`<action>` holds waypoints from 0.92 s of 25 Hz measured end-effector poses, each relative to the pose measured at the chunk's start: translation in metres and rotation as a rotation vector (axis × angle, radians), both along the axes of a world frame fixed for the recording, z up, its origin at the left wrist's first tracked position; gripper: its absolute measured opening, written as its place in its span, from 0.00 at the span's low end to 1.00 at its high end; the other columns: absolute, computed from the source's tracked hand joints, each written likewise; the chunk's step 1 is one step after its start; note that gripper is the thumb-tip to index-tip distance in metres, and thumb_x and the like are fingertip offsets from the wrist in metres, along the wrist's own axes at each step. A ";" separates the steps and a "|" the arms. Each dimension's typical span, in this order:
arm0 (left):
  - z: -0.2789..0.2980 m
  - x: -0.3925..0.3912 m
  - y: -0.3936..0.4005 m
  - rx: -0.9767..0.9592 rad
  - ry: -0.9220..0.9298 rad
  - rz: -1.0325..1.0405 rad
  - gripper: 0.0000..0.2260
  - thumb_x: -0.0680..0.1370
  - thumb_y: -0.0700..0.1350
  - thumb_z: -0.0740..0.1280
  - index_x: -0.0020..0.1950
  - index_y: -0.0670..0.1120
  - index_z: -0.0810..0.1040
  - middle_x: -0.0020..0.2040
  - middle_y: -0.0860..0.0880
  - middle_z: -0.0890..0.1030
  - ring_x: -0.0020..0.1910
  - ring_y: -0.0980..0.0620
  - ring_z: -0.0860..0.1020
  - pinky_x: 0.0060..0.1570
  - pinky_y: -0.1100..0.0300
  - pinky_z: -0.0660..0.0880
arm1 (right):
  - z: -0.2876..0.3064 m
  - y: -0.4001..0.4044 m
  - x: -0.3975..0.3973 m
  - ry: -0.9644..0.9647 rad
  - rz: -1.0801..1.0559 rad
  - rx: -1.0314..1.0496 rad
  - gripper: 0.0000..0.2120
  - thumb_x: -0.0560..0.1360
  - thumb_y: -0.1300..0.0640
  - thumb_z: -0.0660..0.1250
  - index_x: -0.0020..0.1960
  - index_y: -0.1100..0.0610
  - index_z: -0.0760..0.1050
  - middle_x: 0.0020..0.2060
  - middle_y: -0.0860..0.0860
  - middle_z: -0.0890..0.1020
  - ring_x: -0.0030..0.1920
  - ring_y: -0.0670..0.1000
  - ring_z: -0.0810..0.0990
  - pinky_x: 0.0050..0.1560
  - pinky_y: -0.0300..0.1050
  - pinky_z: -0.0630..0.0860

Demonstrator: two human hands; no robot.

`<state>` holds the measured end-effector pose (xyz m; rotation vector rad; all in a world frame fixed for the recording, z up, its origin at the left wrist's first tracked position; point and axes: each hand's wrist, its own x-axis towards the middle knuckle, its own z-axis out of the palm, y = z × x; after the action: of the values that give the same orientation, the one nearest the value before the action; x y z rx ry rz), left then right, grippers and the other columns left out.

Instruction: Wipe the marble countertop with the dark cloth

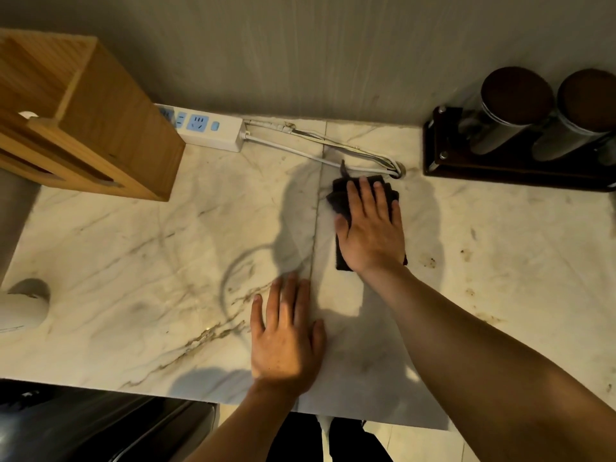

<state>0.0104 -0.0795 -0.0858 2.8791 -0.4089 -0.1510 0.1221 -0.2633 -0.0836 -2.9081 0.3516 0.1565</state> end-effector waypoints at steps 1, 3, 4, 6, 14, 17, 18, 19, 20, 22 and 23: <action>0.000 0.000 0.000 0.008 -0.001 -0.002 0.28 0.75 0.54 0.59 0.73 0.45 0.67 0.73 0.44 0.68 0.74 0.44 0.60 0.71 0.41 0.57 | -0.001 0.001 0.001 -0.004 -0.039 -0.001 0.28 0.80 0.43 0.42 0.78 0.50 0.44 0.78 0.51 0.47 0.77 0.53 0.42 0.76 0.56 0.43; 0.000 -0.001 0.000 0.021 -0.004 -0.006 0.28 0.75 0.54 0.59 0.73 0.45 0.67 0.73 0.44 0.69 0.74 0.44 0.61 0.71 0.41 0.57 | -0.002 0.003 0.003 -0.006 -0.118 -0.009 0.29 0.79 0.43 0.43 0.78 0.51 0.44 0.78 0.51 0.48 0.77 0.54 0.43 0.75 0.57 0.44; 0.000 -0.001 0.000 0.024 -0.004 -0.007 0.28 0.75 0.54 0.59 0.73 0.45 0.67 0.73 0.44 0.69 0.74 0.43 0.61 0.71 0.41 0.57 | -0.002 0.004 0.003 -0.011 -0.165 -0.003 0.29 0.79 0.43 0.43 0.78 0.51 0.45 0.78 0.52 0.48 0.77 0.54 0.43 0.75 0.58 0.44; 0.001 -0.001 0.000 0.024 -0.004 -0.005 0.28 0.75 0.54 0.59 0.73 0.45 0.67 0.73 0.44 0.68 0.74 0.43 0.61 0.71 0.41 0.57 | -0.002 0.007 0.003 -0.020 -0.264 0.026 0.29 0.80 0.43 0.45 0.78 0.52 0.45 0.78 0.52 0.48 0.77 0.55 0.43 0.75 0.58 0.44; 0.001 0.000 0.001 0.014 0.014 -0.012 0.28 0.75 0.54 0.59 0.73 0.45 0.66 0.73 0.44 0.68 0.75 0.44 0.59 0.71 0.42 0.55 | 0.000 0.010 -0.017 0.006 -0.439 0.062 0.30 0.80 0.43 0.43 0.78 0.53 0.42 0.78 0.53 0.46 0.77 0.55 0.41 0.75 0.59 0.40; 0.000 -0.001 0.001 0.020 0.025 -0.024 0.28 0.76 0.55 0.57 0.74 0.46 0.65 0.74 0.44 0.68 0.75 0.45 0.57 0.72 0.43 0.51 | 0.001 0.011 -0.033 0.017 -0.441 0.057 0.30 0.80 0.43 0.42 0.78 0.53 0.41 0.78 0.53 0.46 0.77 0.55 0.40 0.75 0.58 0.41; 0.000 -0.001 0.002 0.021 0.027 -0.024 0.28 0.76 0.55 0.56 0.74 0.46 0.64 0.74 0.44 0.67 0.75 0.45 0.56 0.72 0.43 0.50 | 0.001 0.012 -0.037 0.021 -0.441 0.059 0.30 0.80 0.43 0.42 0.78 0.53 0.41 0.78 0.53 0.46 0.77 0.55 0.40 0.75 0.58 0.41; 0.000 0.000 0.002 0.021 0.030 -0.022 0.28 0.77 0.55 0.56 0.75 0.46 0.64 0.74 0.44 0.67 0.75 0.45 0.56 0.72 0.43 0.49 | 0.001 0.013 -0.042 0.024 -0.441 0.058 0.30 0.80 0.43 0.42 0.78 0.53 0.41 0.78 0.53 0.46 0.77 0.55 0.40 0.75 0.58 0.41; 0.000 0.000 0.002 0.023 0.034 -0.019 0.28 0.77 0.55 0.56 0.75 0.46 0.64 0.74 0.44 0.66 0.76 0.45 0.56 0.72 0.43 0.49 | 0.001 0.014 -0.046 0.024 -0.443 0.052 0.30 0.80 0.43 0.42 0.78 0.53 0.41 0.78 0.53 0.46 0.77 0.55 0.40 0.75 0.58 0.41; 0.000 -0.001 0.002 0.030 0.042 -0.016 0.28 0.76 0.55 0.55 0.75 0.46 0.64 0.75 0.44 0.66 0.76 0.45 0.56 0.73 0.42 0.49 | 0.000 0.016 -0.056 0.029 -0.450 0.038 0.30 0.80 0.43 0.42 0.78 0.53 0.41 0.78 0.53 0.46 0.77 0.55 0.40 0.75 0.59 0.42; -0.001 -0.001 0.001 0.032 0.040 -0.017 0.28 0.76 0.55 0.55 0.74 0.45 0.64 0.75 0.43 0.66 0.76 0.45 0.56 0.73 0.42 0.50 | 0.000 0.017 -0.060 0.033 -0.455 0.036 0.30 0.80 0.43 0.42 0.78 0.53 0.41 0.78 0.53 0.46 0.77 0.55 0.40 0.75 0.59 0.42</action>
<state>0.0093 -0.0780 -0.0864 2.8988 -0.4280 -0.2199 0.0619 -0.2464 -0.0835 -2.7060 0.9856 0.1352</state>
